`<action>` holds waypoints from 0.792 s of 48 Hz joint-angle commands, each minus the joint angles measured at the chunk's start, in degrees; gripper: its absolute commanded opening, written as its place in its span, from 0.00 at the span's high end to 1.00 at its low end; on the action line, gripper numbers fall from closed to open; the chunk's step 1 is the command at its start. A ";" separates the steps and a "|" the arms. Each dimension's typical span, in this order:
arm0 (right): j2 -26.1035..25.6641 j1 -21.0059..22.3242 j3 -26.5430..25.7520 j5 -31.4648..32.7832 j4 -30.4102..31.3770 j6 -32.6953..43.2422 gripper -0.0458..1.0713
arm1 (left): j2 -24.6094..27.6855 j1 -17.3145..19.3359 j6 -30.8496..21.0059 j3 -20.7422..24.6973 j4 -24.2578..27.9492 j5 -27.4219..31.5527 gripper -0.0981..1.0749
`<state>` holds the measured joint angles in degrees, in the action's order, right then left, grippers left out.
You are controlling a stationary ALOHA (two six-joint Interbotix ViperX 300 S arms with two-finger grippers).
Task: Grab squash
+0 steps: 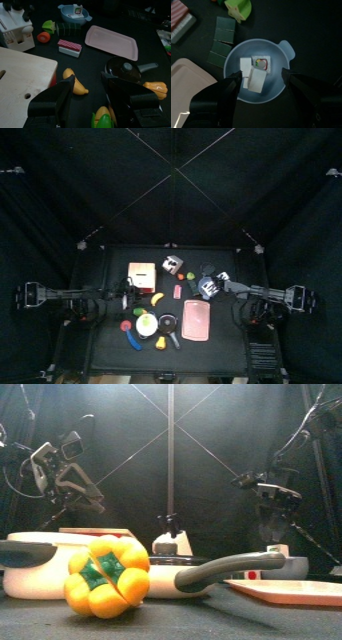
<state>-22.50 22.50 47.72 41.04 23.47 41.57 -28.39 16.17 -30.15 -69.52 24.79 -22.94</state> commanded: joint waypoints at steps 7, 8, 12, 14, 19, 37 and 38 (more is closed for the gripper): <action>-1.85 0.18 -5.71 -2.81 -0.26 -0.26 0.11 | 0.00 -0.18 0.00 0.70 0.00 -0.18 0.20; -1.85 0.00 -5.89 -3.25 -0.26 -0.26 0.11 | 0.00 -0.09 0.00 0.62 0.00 -0.18 0.20; -1.85 -0.26 -6.50 -4.83 -0.26 0.00 0.11 | 0.00 -0.09 0.09 0.62 0.00 -0.18 0.20; -1.93 -0.44 -6.50 -5.71 -0.26 0.09 0.11 | 0.00 -0.09 0.09 0.62 0.00 -0.26 0.20; -1.93 -1.14 -6.24 -8.96 -0.44 0.18 0.11 | 0.00 -0.09 0.09 0.53 -0.09 -0.18 0.20; -1.32 -1.05 -7.38 -14.24 -7.03 0.18 0.11 | 0.00 -0.09 0.00 0.53 0.00 -0.18 0.20; -1.14 -0.97 -7.38 -14.24 -7.56 0.18 0.11 | 0.00 -0.09 0.00 0.53 0.00 -0.18 0.20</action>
<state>-23.12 21.18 41.84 27.42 17.84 41.92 -28.39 16.08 -30.15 -69.61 24.79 -22.94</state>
